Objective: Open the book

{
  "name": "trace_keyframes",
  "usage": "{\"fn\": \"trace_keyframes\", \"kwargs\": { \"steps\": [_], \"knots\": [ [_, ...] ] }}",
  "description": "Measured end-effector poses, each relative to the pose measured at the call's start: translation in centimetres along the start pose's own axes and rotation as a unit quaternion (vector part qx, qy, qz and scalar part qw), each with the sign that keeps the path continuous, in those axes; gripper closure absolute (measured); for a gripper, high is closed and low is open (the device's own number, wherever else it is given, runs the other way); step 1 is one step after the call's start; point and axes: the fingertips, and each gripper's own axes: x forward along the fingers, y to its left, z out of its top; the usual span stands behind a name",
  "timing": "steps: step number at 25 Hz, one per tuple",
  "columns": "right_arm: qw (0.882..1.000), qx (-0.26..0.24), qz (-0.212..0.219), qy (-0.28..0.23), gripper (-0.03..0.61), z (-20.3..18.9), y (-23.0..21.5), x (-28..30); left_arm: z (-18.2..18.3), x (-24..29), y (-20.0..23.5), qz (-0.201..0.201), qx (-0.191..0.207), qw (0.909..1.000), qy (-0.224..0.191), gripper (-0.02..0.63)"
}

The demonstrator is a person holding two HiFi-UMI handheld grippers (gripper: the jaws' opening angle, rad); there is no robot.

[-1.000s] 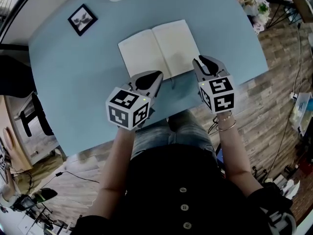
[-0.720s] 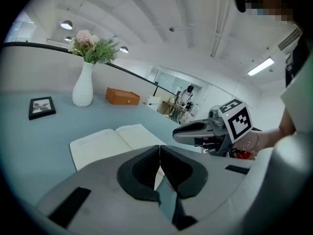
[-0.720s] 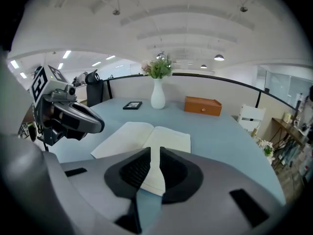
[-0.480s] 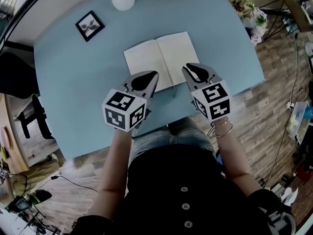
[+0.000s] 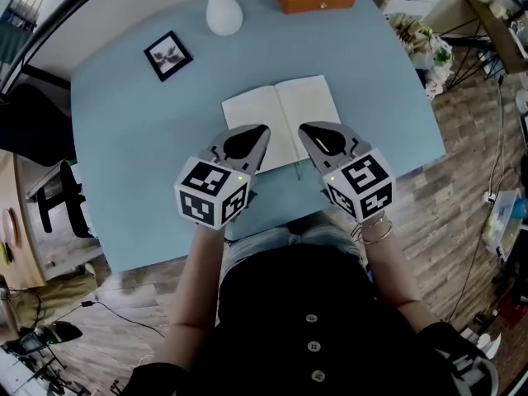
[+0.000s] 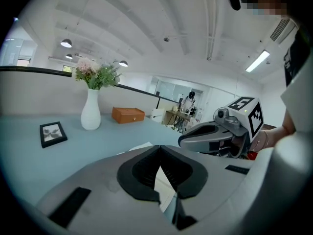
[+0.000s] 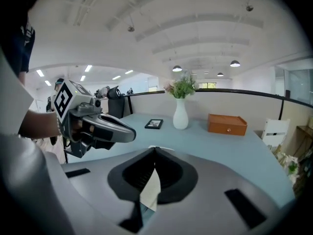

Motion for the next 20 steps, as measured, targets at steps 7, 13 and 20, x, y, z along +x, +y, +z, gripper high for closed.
{"fn": "trace_keyframes", "kwargs": {
  "steps": [7,13,20],
  "knots": [
    [0.998,-0.025,0.011,-0.056,0.577,3.4,2.0,0.1,0.7,-1.2,-0.4,0.014,0.030,0.9994,-0.014,0.601],
    [0.997,-0.023,0.018,-0.078,0.577,4.2,3.0,0.1,0.5,-2.0,-1.3,0.016,0.030,0.9991,-0.025,0.601],
    [0.996,-0.016,0.029,-0.084,0.577,4.1,4.3,0.2,-0.1,-2.9,-1.4,0.024,0.040,0.9988,-0.016,0.601]
  ]
}}
